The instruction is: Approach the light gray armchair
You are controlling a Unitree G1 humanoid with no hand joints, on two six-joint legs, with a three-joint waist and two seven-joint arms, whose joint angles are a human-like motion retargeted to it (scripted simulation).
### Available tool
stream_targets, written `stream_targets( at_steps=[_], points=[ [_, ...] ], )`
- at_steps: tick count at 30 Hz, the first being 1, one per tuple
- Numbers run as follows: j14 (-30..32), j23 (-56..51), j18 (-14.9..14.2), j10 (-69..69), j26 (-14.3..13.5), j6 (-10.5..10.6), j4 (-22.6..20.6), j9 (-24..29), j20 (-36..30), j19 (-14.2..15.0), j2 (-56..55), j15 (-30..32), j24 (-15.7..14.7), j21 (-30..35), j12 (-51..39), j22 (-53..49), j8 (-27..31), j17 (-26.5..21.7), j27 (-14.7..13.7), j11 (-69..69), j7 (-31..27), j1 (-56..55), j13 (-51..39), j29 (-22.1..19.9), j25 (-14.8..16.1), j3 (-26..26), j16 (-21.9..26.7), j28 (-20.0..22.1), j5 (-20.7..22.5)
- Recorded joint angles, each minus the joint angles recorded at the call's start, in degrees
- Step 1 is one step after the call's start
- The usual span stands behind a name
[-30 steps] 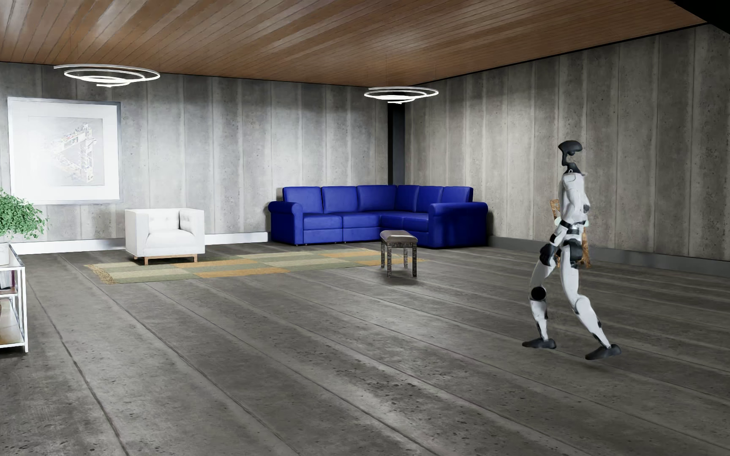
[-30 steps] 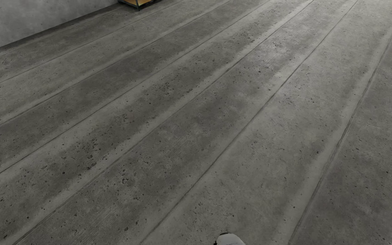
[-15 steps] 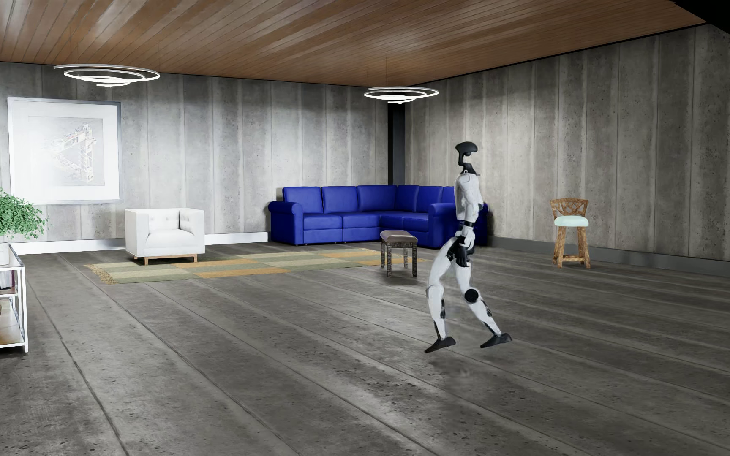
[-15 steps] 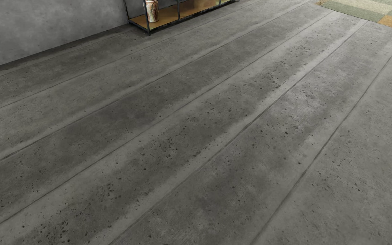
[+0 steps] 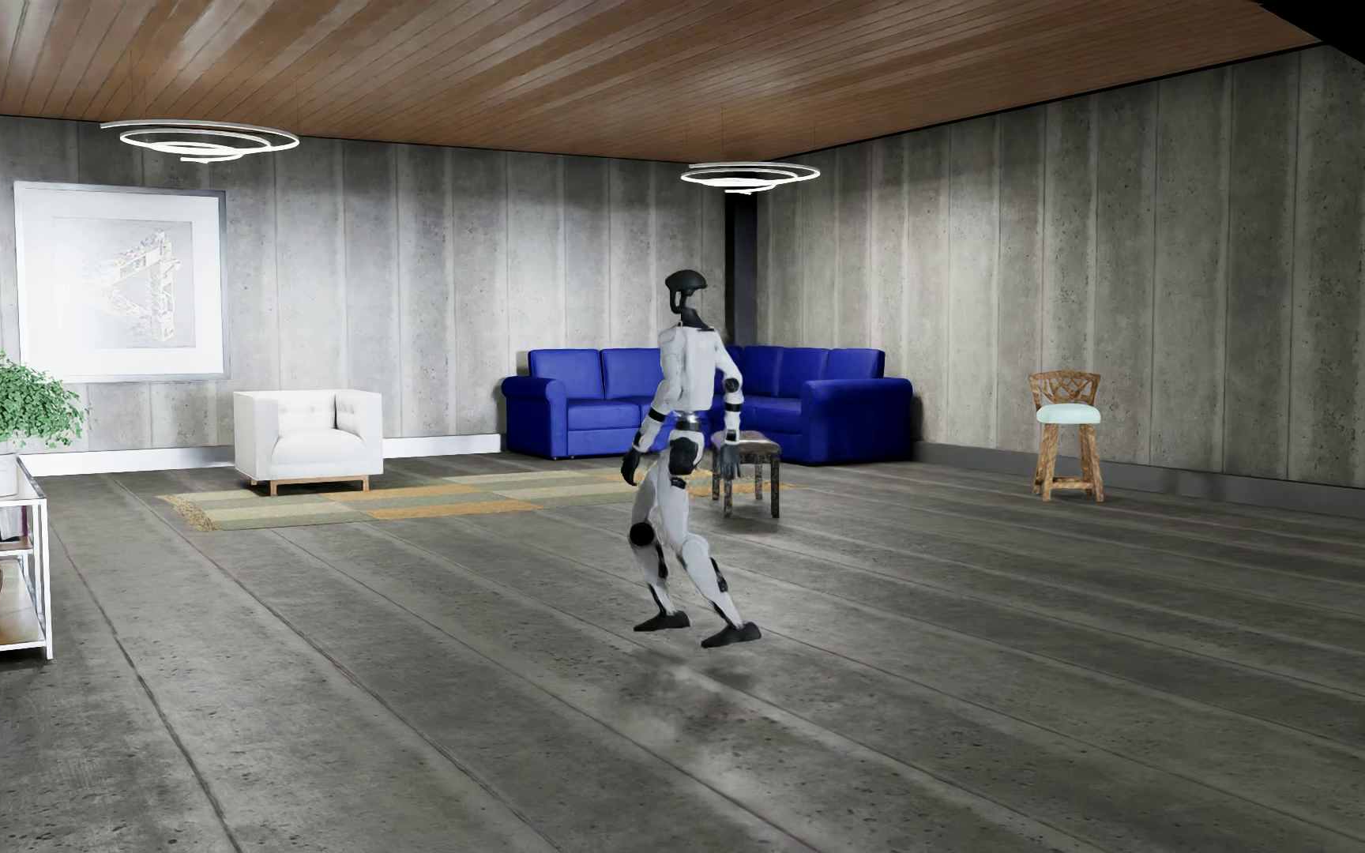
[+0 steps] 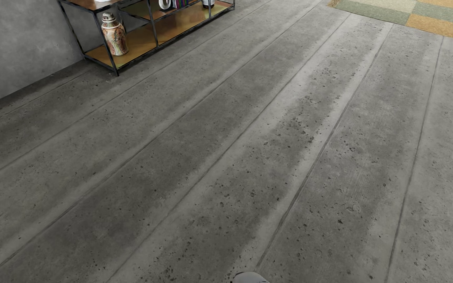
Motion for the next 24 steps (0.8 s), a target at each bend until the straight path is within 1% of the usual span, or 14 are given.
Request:
stream_targets(
  at_steps=[2,3,4,5,7,8,9,11,15,18,19,22,23,24],
  points=[
    [-4.8,3.0,0.0,0.9,0.0,-0.6,0.4,-2.0,2.6,0.0,-1.8,6.0,0.0,0.3,-3.4,-3.6,0.0,-0.3,0.0,-18.9,0.0,5.2,1.6,0.0,0.0,-2.8,0.6,0.0,-1.5],
    [-3.5,4.3,0.0,-0.1,0.0,-1.1,0.3,-3.0,3.7,0.0,-3.6,33.7,0.0,0.1,-4.7,-4.4,0.0,-0.4,0.0,-42.0,0.0,6.4,2.3,0.0,0.0,-2.7,0.6,0.0,-1.7],
    [0.7,6.0,0.0,0.9,0.0,-1.3,1.2,-2.5,4.8,0.0,-5.4,8.9,0.0,0.4,-4.7,-5.1,0.0,-0.3,0.0,-19.5,0.0,8.6,2.7,0.0,0.0,-2.2,0.4,0.0,-0.9],
    [7.7,7.8,0.0,5.5,0.0,-1.0,2.8,-2.0,6.2,0.0,-6.2,-2.7,0.0,1.5,-3.5,-4.3,0.0,-0.4,0.0,-12.1,0.0,10.0,2.5,0.0,0.0,-1.8,-0.3,0.0,0.4],
    [22.7,9.5,0.0,29.1,0.0,0.2,7.7,-0.9,5.9,0.0,-6.4,-3.8,0.0,1.0,-1.3,3.3,0.0,0.0,0.0,1.7,0.0,3.3,1.2,0.0,0.0,0.3,-2.5,0.0,4.5],
    [23.1,8.1,0.0,45.9,0.0,-0.7,7.2,-0.3,4.1,0.0,-2.9,-6.2,0.0,2.6,-0.7,7.3,0.0,0.2,0.0,1.9,0.0,-4.2,-0.8,0.0,0.0,1.5,-2.3,0.0,6.9],
    [20.3,4.8,0.0,59.0,0.0,-1.3,7.3,0.1,0.4,0.0,1.9,-5.8,0.0,3.3,-0.3,10.7,0.0,0.5,0.0,-0.9,0.0,-12.0,-2.2,0.0,0.0,3.6,-1.9,0.0,9.8],
    [20.7,-3.8,0.0,63.8,0.0,-3.9,5.1,0.3,-2.8,0.0,15.2,-1.8,0.0,1.2,3.7,14.9,0.0,1.4,0.0,-9.4,0.0,-24.4,-3.8,0.0,0.0,10.6,-2.1,0.0,11.7],
    [36.6,-16.2,0.0,22.1,0.0,-5.0,4.3,-0.5,-5.8,0.0,34.9,5.6,0.0,-0.6,11.5,15.5,0.0,1.7,0.0,-21.4,0.0,-40.4,-8.7,0.0,0.0,23.0,-3.4,0.0,7.6],
    [6.1,-25.9,0.0,2.2,0.0,-2.4,8.2,-2.3,-5.8,0.0,42.5,13.2,0.0,-2.8,12.9,15.4,0.0,-0.6,0.0,-21.3,0.0,-46.5,-10.3,0.0,0.0,25.8,-4.9,0.0,2.3],
    [4.5,-26.6,0.0,3.0,0.0,-2.5,8.7,-1.8,-5.0,0.0,44.7,18.4,0.0,-3.6,12.7,14.9,0.0,-0.6,0.0,-20.3,0.0,-47.6,-10.4,0.0,0.0,27.7,-4.6,0.0,-0.3],
    [31.7,-17.9,0.0,15.4,0.0,-4.7,3.1,-5.1,-4.3,0.0,41.4,41.0,0.0,-3.9,10.0,17.2,0.0,1.9,0.0,-6.9,0.0,-53.2,-7.7,0.0,0.0,25.1,-3.4,0.0,-4.1],
    [31.7,-13.4,0.0,20.8,0.0,-5.6,0.4,-3.5,-4.3,0.0,36.6,39.0,0.0,-2.8,8.2,17.7,0.0,2.5,0.0,4.5,0.0,-50.6,-7.5,0.0,0.0,23.3,-2.7,0.0,-4.5],
    [30.2,-9.3,0.0,21.4,0.0,-5.4,-2.4,-2.1,-3.7,0.0,29.1,25.6,0.0,-0.6,5.7,17.5,0.0,2.7,0.0,17.9,0.0,-45.7,-8.3,0.0,0.0,21.3,-2.1,0.0,-3.6]
  ],
)
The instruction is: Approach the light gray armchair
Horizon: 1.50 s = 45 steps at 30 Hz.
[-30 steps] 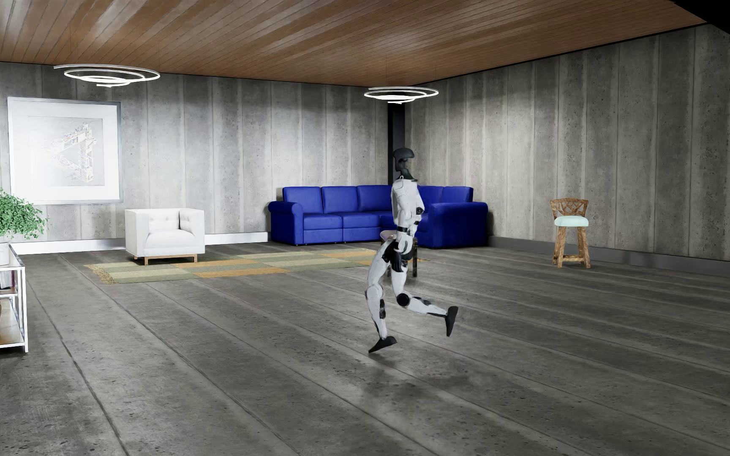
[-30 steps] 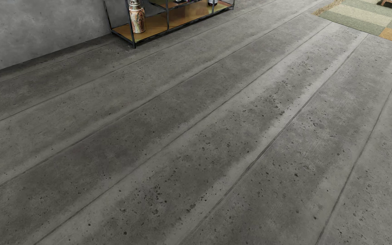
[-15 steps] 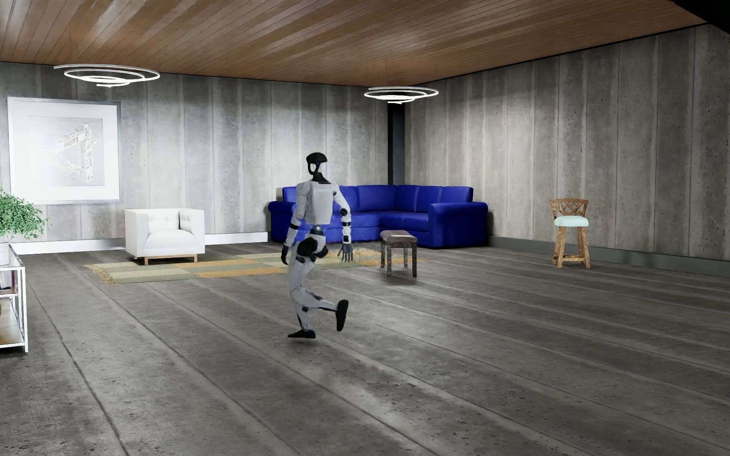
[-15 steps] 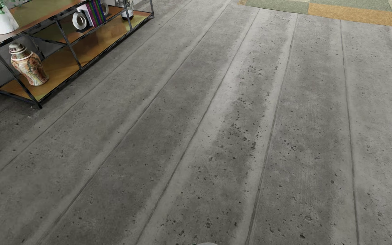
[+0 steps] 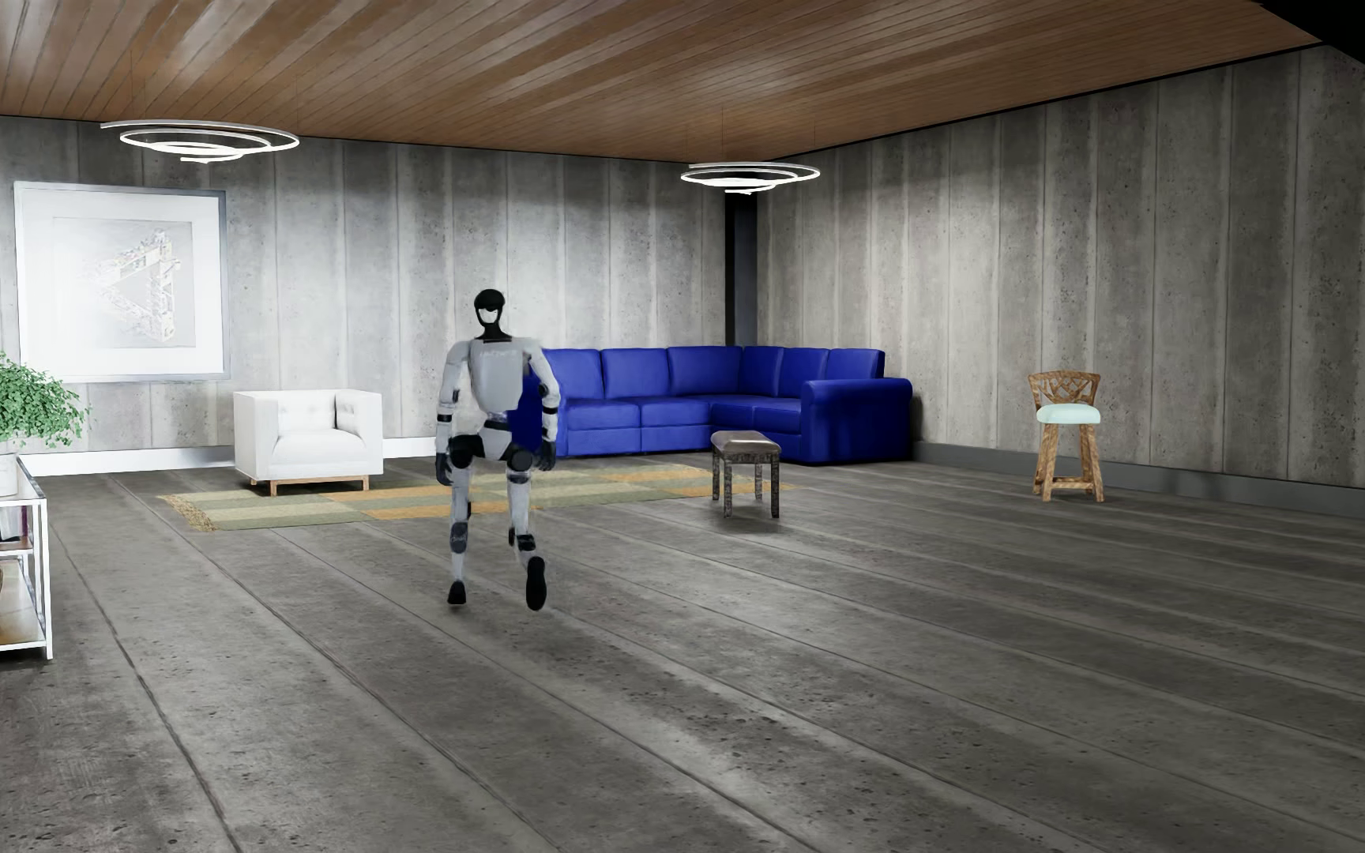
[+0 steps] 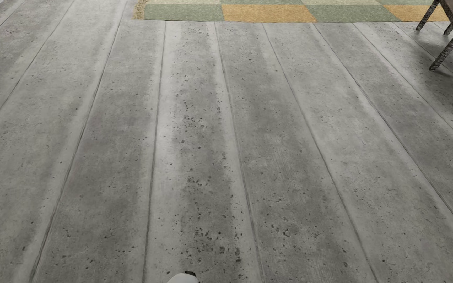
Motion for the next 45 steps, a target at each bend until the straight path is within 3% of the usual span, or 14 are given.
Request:
stream_targets(
  at_steps=[3,8,12,14,16,20,24,28,29,33,37,39,42,45],
  points=[
    [-11.1,6.0,0.0,-11.8,0.0,3.8,-0.2,3.7,0.1,0.0,-16.4,-30.2,0.0,3.6,-5.2,-6.1,0.0,-1.5,0.0,8.6,0.0,25.8,2.3,0.0,0.0,-9.1,2.5,0.0,3.6],
    [-30.3,11.0,0.0,-22.3,0.0,6.5,3.6,2.1,6.6,0.0,-32.4,-26.8,0.0,-0.2,-16.7,-15.4,0.0,-4.1,0.0,-38.0,0.0,49.9,6.9,0.0,0.0,-22.6,5.0,0.0,0.9],
    [-15.6,15.8,0.0,-9.0,0.0,9.8,10.5,0.8,10.7,0.0,-38.2,-23.3,0.0,-1.2,-16.1,-19.7,0.0,-4.1,0.0,-24.0,0.0,55.7,9.3,0.0,0.0,-27.7,2.9,0.0,0.5],
    [4.2,17.9,0.0,15.7,0.0,12.3,12.4,2.8,9.7,0.0,-32.4,-24.4,0.0,-0.5,-11.8,-17.5,0.0,-3.4,0.0,-16.6,0.0,48.0,8.2,0.0,0.0,-23.6,0.6,0.0,6.8],
    [-4.3,14.0,0.0,35.5,0.0,11.9,10.2,4.3,3.3,0.0,-21.5,-27.7,0.0,-1.3,-10.2,-11.8,0.0,-1.9,0.0,-20.3,0.0,34.8,6.8,0.0,0.0,-18.1,-1.3,0.0,9.7],
    [4.8,-3.7,0.0,5.6,0.0,7.4,4.0,3.9,0.1,0.0,1.3,-28.2,0.0,-4.6,0.5,-3.5,0.0,-0.5,0.0,-35.5,0.0,14.6,3.8,0.0,0.0,-3.6,-2.8,0.0,7.1],
    [-32.4,-15.4,0.0,-17.6,0.0,8.8,9.3,3.0,-10.8,0.0,13.2,-34.7,0.0,-7.3,6.4,1.3,0.0,-2.5,0.0,-37.1,0.0,5.8,-4.9,0.0,0.0,5.7,-0.8,0.0,5.5],
    [5.0,-12.1,0.0,-7.8,0.0,4.0,2.4,1.0,-12.0,0.0,13.8,-9.1,0.0,-10.7,9.6,5.8,0.0,0.0,0.0,-18.8,0.0,1.7,-2.1,0.0,0.0,5.8,-1.3,0.0,-1.5],
    [3.8,-8.1,0.0,-4.4,0.0,2.7,-0.4,2.2,-12.6,0.0,10.6,-3.5,0.0,-8.8,8.7,5.7,0.0,0.9,0.0,-8.4,0.0,5.0,-1.2,0.0,0.0,3.3,-0.9,0.0,-1.9],
    [-10.8,4.4,0.0,-12.8,0.0,5.9,-2.4,4.2,-8.7,0.0,-12.0,-26.3,0.0,-0.2,-0.3,-4.5,0.0,0.6,0.0,12.1,0.0,29.2,2.5,0.0,0.0,-8.2,-0.7,0.0,1.3],
    [-25.0,9.4,0.0,-20.7,0.0,8.9,2.6,2.9,2.8,0.0,-22.6,-26.0,0.0,1.8,-9.5,-20.8,0.0,-1.0,0.0,-26.2,0.0,47.2,9.7,0.0,0.0,-19.8,0.5,0.0,1.5],
    [-28.4,11.5,0.0,-20.6,0.0,8.8,4.1,0.6,8.4,0.0,-25.9,-11.4,0.0,1.6,-13.2,-27.3,0.0,-0.9,0.0,-57.0,0.0,50.6,11.2,0.0,0.0,-22.1,1.6,0.0,0.5],
    [-21.1,15.4,0.0,-13.2,0.0,9.9,8.9,-0.2,12.6,0.0,-31.6,-27.0,0.0,1.6,-12.8,-30.2,0.0,-0.4,0.0,-32.7,0.0,55.3,11.8,0.0,0.0,-24.3,1.8,0.0,2.9],
    [0.4,17.7,0.0,17.2,0.0,12.4,12.3,0.4,8.8,0.0,-28.6,-26.0,0.0,2.0,-8.8,-19.8,0.0,-0.1,0.0,-18.7,0.0,45.9,9.0,0.0,0.0,-20.9,-0.4,0.0,8.4]
  ],
)
